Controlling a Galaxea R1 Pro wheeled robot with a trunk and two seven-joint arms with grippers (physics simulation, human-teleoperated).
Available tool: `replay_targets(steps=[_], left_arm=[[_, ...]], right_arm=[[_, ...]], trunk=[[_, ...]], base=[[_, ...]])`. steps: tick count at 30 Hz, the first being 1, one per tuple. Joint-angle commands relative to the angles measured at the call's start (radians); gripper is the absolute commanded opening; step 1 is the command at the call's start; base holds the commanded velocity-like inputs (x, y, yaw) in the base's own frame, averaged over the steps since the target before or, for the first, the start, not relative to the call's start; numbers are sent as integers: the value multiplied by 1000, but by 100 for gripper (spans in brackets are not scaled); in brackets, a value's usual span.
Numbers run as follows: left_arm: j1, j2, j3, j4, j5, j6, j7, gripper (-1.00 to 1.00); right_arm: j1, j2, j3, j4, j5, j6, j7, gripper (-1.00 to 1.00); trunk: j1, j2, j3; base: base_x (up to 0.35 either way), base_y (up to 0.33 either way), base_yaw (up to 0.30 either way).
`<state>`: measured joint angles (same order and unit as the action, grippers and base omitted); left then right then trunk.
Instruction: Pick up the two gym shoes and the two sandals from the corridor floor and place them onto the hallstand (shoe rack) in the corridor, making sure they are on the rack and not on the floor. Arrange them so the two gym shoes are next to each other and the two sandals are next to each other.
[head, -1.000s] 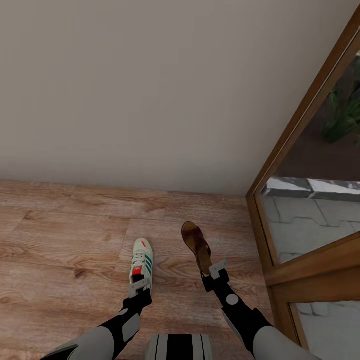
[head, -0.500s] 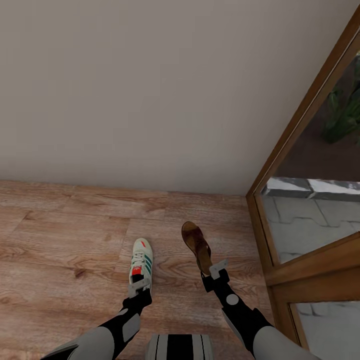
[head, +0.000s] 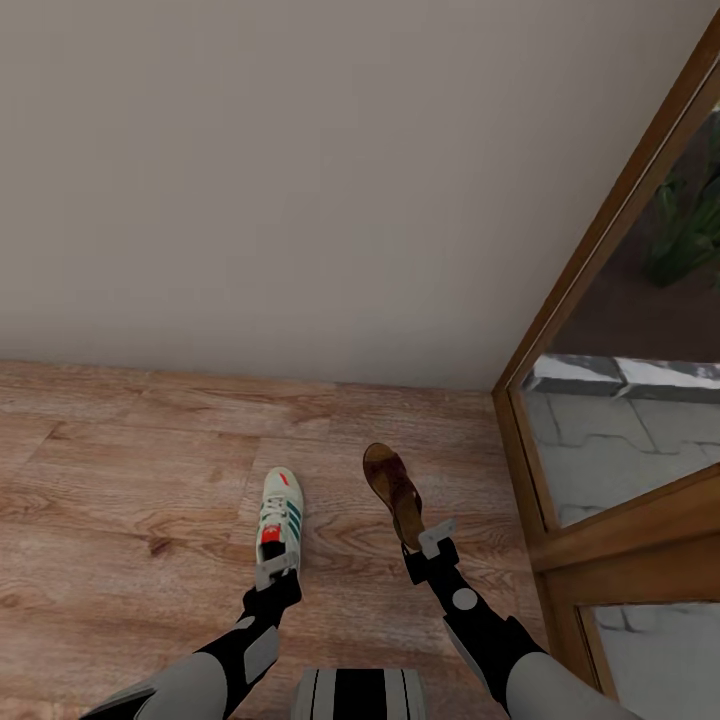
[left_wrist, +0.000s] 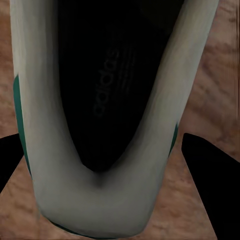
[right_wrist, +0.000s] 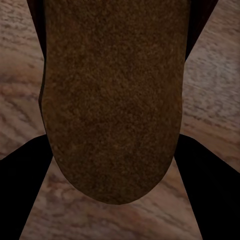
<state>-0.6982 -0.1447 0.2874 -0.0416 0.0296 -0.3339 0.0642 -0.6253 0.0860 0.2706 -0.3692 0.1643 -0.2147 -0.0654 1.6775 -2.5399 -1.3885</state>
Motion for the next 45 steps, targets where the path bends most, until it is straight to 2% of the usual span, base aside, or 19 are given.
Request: replay_targets(steps=[1, 10, 12, 15, 17, 21, 23, 24, 31, 45], left_arm=[[0, 0, -2, -1, -4, -8, 3, -100], [-1, 0, -14, -25, -15, -17, 3, -100], [-1, 0, -15, -44, -16, -17, 3, -100], [0, 0, -21, -119, -16, -15, 2, -100], [-1, -1, -52, -190, -16, -9, 1, -100], [-1, -1, -112, -236, -16, -1, 0, -100], [-1, -1, -129, -243, -16, 1, 1, -100], [0, -1, -143, -249, -16, 3, 1, -100], [0, 0, -157, -222, -13, 8, 2, -100], [0, -1, -160, -208, -11, 9, 2, -100]], right_arm=[[-1, 0, 3, 1, 9, -2, -7, -100], [-1, 0, 2, 1, 9, -2, -7, -100], [-1, 0, 2, 1, 9, -2, -7, -100], [-1, 0, 0, 1, 8, -2, -7, -100], [-1, -1, -2, 1, 6, -1, -8, -100], [0, -1, -6, 2, -7, 0, -8, -100], [0, -2, -7, 2, -18, 0, -8, -100], [1, -3, -7, 6, -40, 0, -8, -100], [1, -9, -8, 24, -77, 0, -8, -100], [1, -11, -6, 33, -81, 0, -7, -100]], trunk=[[0, 0, -1], [0, 0, -1], [0, 0, -1], [0, 0, -1], [0, 0, -1], [0, 0, -1], [0, 0, -1], [0, 0, -1], [0, 0, -1], [0, 0, -1]], base=[[0, 0, 0], [0, 0, 0], [0, 0, 0], [0, 0, 0], [0, 0, 0], [0, 0, 0], [0, 0, 0], [0, 0, 0], [0, 0, 0], [0, 0, 0]])
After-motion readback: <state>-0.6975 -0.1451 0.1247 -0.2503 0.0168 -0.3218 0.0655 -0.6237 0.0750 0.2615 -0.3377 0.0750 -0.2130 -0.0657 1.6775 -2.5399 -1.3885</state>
